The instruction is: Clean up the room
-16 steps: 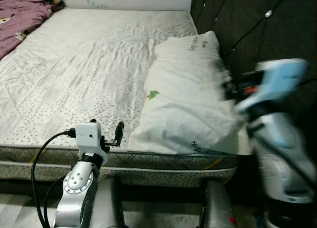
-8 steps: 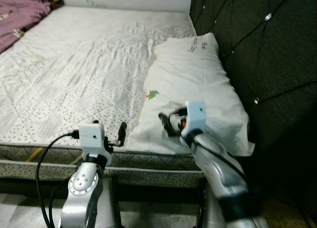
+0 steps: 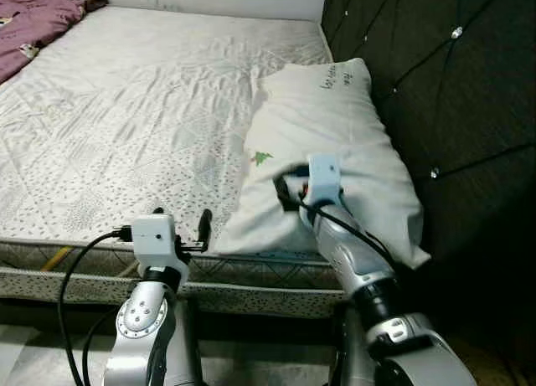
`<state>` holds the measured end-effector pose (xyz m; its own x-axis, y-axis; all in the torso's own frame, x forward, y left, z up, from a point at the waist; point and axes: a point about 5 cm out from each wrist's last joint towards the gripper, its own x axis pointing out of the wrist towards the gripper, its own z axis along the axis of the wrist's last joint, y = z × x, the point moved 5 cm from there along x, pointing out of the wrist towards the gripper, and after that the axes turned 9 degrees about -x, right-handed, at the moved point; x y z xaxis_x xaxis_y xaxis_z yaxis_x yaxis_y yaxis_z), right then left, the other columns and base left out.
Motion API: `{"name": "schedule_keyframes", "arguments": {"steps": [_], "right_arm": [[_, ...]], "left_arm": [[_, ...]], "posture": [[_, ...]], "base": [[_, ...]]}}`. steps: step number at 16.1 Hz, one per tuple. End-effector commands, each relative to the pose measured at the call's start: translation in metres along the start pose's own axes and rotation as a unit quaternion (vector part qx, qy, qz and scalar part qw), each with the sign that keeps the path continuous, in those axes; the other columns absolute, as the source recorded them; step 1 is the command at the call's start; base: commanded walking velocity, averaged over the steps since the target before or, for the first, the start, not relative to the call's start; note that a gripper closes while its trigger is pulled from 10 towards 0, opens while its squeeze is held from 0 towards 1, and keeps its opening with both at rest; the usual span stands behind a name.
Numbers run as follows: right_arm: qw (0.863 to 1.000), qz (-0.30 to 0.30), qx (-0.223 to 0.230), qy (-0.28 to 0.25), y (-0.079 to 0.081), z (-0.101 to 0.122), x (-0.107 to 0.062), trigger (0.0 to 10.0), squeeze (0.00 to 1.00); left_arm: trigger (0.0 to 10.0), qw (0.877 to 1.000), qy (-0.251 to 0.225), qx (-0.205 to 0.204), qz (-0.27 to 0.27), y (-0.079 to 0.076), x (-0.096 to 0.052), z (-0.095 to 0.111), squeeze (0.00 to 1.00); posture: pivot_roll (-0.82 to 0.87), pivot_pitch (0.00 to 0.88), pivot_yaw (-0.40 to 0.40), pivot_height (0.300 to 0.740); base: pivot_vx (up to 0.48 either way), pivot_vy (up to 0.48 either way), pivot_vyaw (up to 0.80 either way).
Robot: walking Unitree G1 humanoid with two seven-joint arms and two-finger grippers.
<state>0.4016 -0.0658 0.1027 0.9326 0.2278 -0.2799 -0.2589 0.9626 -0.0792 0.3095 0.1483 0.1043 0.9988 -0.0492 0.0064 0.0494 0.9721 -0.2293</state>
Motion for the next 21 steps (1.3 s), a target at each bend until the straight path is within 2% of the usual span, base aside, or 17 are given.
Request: {"name": "schedule_keyframes", "arguments": {"steps": [1,2,3,4,6,7,8,10,11,12,13,14,15,16,18,21], "right_arm": [[0.992,-0.008,0.010,0.122,-0.015,-0.073,-0.016,10.0,0.74],[0.988,-0.017,0.007,0.151,-0.026,-0.095,-0.030,10.0,0.75],[0.986,-0.029,0.003,0.167,-0.037,-0.108,-0.041,10.0,0.74],[0.985,-0.035,0.002,0.172,-0.042,-0.113,-0.046,10.0,0.74],[0.980,-0.074,0.004,0.183,-0.073,-0.123,-0.072,10.0,0.74],[0.982,-0.089,0.001,0.165,-0.083,-0.116,-0.076,10.0,0.75],[0.985,-0.112,-0.024,0.130,-0.096,-0.100,-0.079,10.0,0.75],[0.985,-0.158,-0.062,0.035,-0.115,-0.055,-0.083,10.0,0.75],[0.984,-0.165,-0.063,0.014,-0.117,-0.045,-0.085,10.0,0.75],[0.984,-0.163,-0.053,-0.048,-0.112,-0.017,-0.090,10.0,0.74],[0.981,-0.151,-0.056,-0.111,-0.101,0.012,-0.094,10.0,0.74],[0.979,-0.137,-0.047,-0.144,-0.091,0.028,-0.094,10.0,0.52],[0.977,-0.123,-0.042,-0.166,-0.082,0.040,-0.094,10.0,0.16],[0.975,-0.110,-0.037,-0.189,-0.074,0.053,-0.093,10.0,0.00],[0.971,-0.102,-0.023,-0.216,-0.068,0.068,-0.093,10.0,0.00],[0.966,-0.111,0.012,-0.234,-0.071,0.082,-0.090,10.0,0.00]], "left_arm": [[10.0,1.000,0.001,0.004,0.005,0.001,-0.003,0.000,0.00],[10.0,1.000,0.005,0.004,0.005,0.001,-0.005,-0.002,0.00],[10.0,1.000,0.008,0.005,0.004,0.001,-0.006,-0.003,0.00],[10.0,1.000,0.009,0.005,0.004,0.001,-0.006,-0.004,0.00],[10.0,1.000,0.014,0.008,-0.001,0.002,-0.005,-0.006,0.00],[10.0,1.000,0.015,0.010,-0.005,0.001,-0.003,-0.006,0.00],[10.0,1.000,0.014,0.011,-0.008,-0.001,0.000,-0.005,0.00],[10.0,1.000,0.010,0.012,-0.010,-0.001,0.002,-0.001,0.00],[10.0,1.000,0.009,0.012,-0.009,-0.001,0.002,0.000,0.00],[10.0,1.000,0.005,0.013,-0.007,0.000,0.001,0.002,0.00],[10.0,1.000,0.001,0.013,-0.005,0.001,0.000,0.003,0.00],[10.0,1.000,-0.001,0.012,-0.004,0.000,-0.001,0.003,0.00],[10.0,1.000,-0.001,0.012,-0.004,0.000,-0.002,0.003,0.00],[10.0,1.000,-0.004,0.016,-0.009,-0.002,-0.002,0.004,0.00],[10.0,1.000,-0.004,0.017,-0.013,-0.004,-0.002,0.005,0.00],[10.0,1.000,-0.004,0.015,-0.012,-0.004,-0.001,0.004,0.00]], "posture": [[0.06,0.054,-0.061,0.511],[0.05,0.054,-0.059,0.511],[0.05,0.053,-0.055,0.511],[0.05,0.053,-0.055,0.511],[0.02,0.051,-0.037,0.511],[0.02,0.050,-0.036,0.511],[0.02,0.046,-0.032,0.511],[0.02,0.041,-0.029,0.511],[0.03,0.041,-0.028,0.511],[0.03,0.041,-0.027,0.511],[0.03,0.041,-0.027,0.511],[0.03,0.041,-0.027,0.511],[0.03,0.041,-0.023,0.511],[0.03,0.044,-0.022,0.511],[0.03,0.044,-0.019,0.511],[0.03,0.039,-0.018,0.529]], "base": [[0.000,0.000,0.00],[0.000,0.000,0.00],[0.000,0.000,0.00],[0.000,0.000,0.00],[0.000,0.000,0.00],[0.000,0.000,0.00],[0.000,0.000,0.00],[0.000,0.000,0.00],[0.000,0.000,0.00],[0.000,0.000,0.00],[0.000,0.000,0.00],[0.000,0.000,0.00],[0.000,0.000,0.00],[0.000,0.000,0.00],[0.000,0.000,0.00],[0.000,0.000,0.00]]}}
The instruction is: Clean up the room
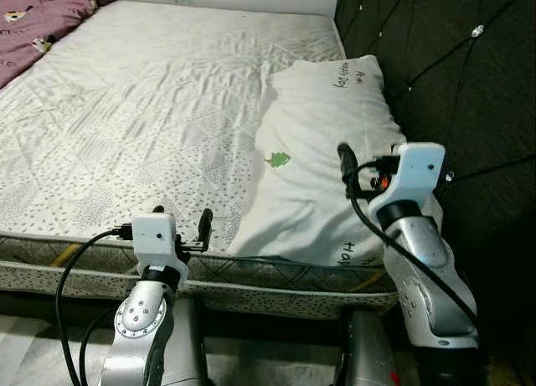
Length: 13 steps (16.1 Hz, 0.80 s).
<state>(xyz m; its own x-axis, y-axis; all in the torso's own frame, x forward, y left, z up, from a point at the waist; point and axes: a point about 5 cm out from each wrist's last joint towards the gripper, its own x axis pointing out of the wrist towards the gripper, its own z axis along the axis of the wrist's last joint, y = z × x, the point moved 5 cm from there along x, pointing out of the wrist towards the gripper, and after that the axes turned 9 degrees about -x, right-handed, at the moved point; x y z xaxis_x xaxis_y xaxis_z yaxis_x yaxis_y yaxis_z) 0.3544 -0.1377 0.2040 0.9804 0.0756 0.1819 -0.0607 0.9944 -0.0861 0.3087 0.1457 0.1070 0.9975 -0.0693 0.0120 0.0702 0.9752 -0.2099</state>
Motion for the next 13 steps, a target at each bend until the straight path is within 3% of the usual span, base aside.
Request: {"name": "schedule_keyframes", "arguments": {"steps": [1,4,13], "right_arm": [[1.000,-0.015,0.010,-0.013,-0.006,0.008,0.005,10.0,0.00],[0.999,-0.015,0.015,-0.027,-0.001,0.016,0.014,10.0,0.00],[0.999,-0.019,0.015,-0.023,0.002,0.012,0.016,10.0,0.00]], "left_arm": [[10.0,1.000,-0.003,0.005,-0.001,-0.001,-0.001,0.001,0.00],[10.0,1.000,0.000,0.003,-0.008,-0.006,0.000,-0.001,0.00],[10.0,1.000,0.000,0.001,-0.005,-0.006,-0.001,-0.001,0.00]], "posture": [[0.03,0.039,-0.018,0.538],[0.03,0.033,-0.010,0.579],[0.02,0.048,-0.011,0.672]], "base": [[0.000,0.000,0.00],[0.000,0.000,0.00],[0.000,0.000,0.00]]}}
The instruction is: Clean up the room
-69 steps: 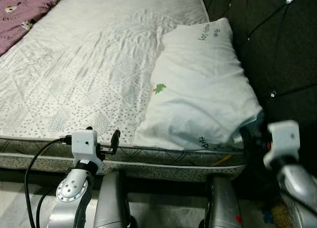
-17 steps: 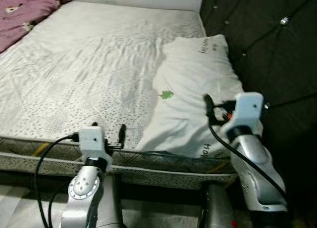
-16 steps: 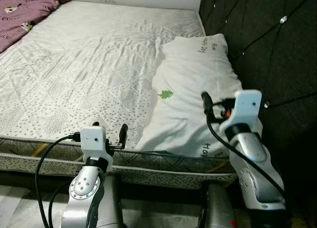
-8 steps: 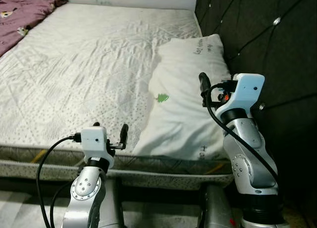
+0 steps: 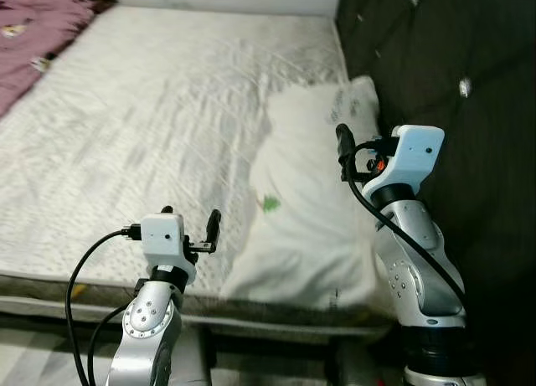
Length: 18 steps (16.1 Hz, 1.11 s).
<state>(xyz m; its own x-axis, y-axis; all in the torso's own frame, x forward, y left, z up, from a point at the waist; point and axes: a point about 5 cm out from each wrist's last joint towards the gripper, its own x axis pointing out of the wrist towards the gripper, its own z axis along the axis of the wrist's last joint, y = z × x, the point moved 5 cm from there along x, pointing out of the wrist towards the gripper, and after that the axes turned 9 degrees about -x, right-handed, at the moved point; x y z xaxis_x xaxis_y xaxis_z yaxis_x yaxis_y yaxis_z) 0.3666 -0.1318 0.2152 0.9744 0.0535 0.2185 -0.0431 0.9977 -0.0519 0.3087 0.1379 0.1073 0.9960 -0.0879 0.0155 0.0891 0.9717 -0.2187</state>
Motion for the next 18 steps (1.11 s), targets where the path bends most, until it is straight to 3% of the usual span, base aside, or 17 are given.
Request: {"name": "schedule_keyframes", "arguments": {"steps": [1,2,5,8,10,12,18], "right_arm": [[1.000,-0.005,-0.001,-0.005,-0.001,0.003,0.002,10.0,0.00],[1.000,-0.003,-0.005,-0.003,0.000,0.001,0.002,10.0,0.00],[1.000,-0.005,-0.011,0.003,-0.002,-0.003,0.001,10.0,0.00],[1.000,-0.005,-0.014,0.006,-0.003,-0.005,0.001,10.0,0.00],[0.999,-0.006,-0.015,0.039,-0.007,-0.027,-0.005,10.0,0.00],[0.999,-0.004,-0.020,0.048,-0.006,-0.034,-0.007,10.0,0.00],[0.999,0.008,-0.023,0.047,-0.003,-0.037,-0.006,10.0,0.00]], "left_arm": [[10.0,1.000,0.002,-0.002,0.010,0.004,-0.002,0.000,0.00],[10.0,0.999,0.005,-0.027,0.016,0.005,-0.001,-0.001,0.00],[10.0,0.999,-0.002,-0.012,0.035,0.009,-0.001,0.001,0.00],[10.0,0.999,-0.002,-0.012,0.031,0.008,0.000,0.001,0.00],[10.0,0.999,0.009,-0.034,0.015,0.004,-0.001,0.000,0.00],[10.0,0.999,0.004,-0.020,0.027,0.009,-0.001,0.001,0.00],[10.0,0.999,0.005,-0.017,0.033,0.011,-0.001,0.000,0.00]], "posture": [[0.03,0.050,-0.014,0.682],[0.03,0.050,-0.014,0.695],[0.03,0.046,-0.018,0.737],[0.03,0.045,-0.018,0.740],[0.03,0.042,-0.018,0.740],[0.03,0.038,-0.020,0.740],[0.04,0.032,-0.028,0.740]], "base": [[0.000,0.000,0.00],[0.000,0.000,0.00],[0.000,0.000,0.00],[0.000,0.000,0.00],[0.000,0.000,0.00],[0.000,0.000,0.00],[0.000,0.000,0.00]]}}
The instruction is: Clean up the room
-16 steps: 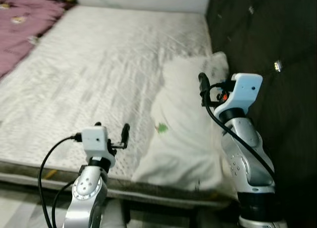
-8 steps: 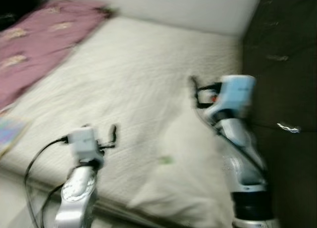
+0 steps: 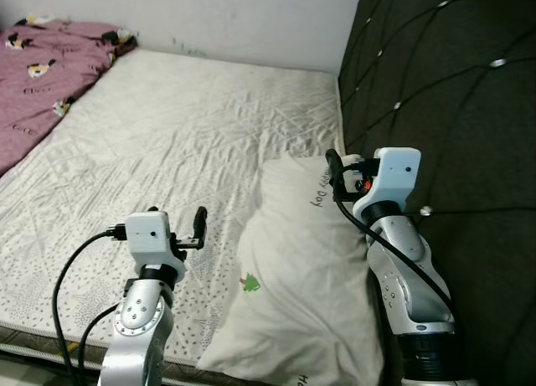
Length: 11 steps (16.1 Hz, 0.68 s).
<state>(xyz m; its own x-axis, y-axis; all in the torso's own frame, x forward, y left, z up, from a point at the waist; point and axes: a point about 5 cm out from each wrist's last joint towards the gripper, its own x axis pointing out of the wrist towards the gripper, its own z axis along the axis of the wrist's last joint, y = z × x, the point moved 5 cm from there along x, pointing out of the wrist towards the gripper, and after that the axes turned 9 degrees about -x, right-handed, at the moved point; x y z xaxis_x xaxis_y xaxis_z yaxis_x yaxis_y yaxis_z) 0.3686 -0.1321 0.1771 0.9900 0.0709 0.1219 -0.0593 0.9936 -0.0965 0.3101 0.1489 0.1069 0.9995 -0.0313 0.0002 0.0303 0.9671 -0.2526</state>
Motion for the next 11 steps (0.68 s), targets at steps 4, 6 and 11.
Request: {"name": "schedule_keyframes", "arguments": {"steps": [4,6,11], "right_arm": [[1.000,0.005,-0.004,0.012,0.003,-0.007,0.000,10.0,0.00],[1.000,0.009,-0.009,0.011,0.006,-0.008,0.000,10.0,0.00],[0.999,0.021,-0.026,0.005,0.012,-0.007,0.001,10.0,0.00]], "left_arm": [[10.0,1.000,0.006,-0.007,0.006,0.002,-0.001,-0.004,0.00],[10.0,1.000,0.007,-0.005,0.005,0.001,-0.001,-0.004,0.00],[10.0,1.000,0.005,-0.004,0.002,-0.002,0.001,-0.003,0.00]], "posture": [[0.04,0.031,-0.032,0.740],[0.04,0.031,-0.030,0.740],[0.04,0.039,-0.035,0.740]], "base": [[0.000,0.000,-0.36],[0.000,0.000,-0.61],[0.000,0.000,0.32]]}}
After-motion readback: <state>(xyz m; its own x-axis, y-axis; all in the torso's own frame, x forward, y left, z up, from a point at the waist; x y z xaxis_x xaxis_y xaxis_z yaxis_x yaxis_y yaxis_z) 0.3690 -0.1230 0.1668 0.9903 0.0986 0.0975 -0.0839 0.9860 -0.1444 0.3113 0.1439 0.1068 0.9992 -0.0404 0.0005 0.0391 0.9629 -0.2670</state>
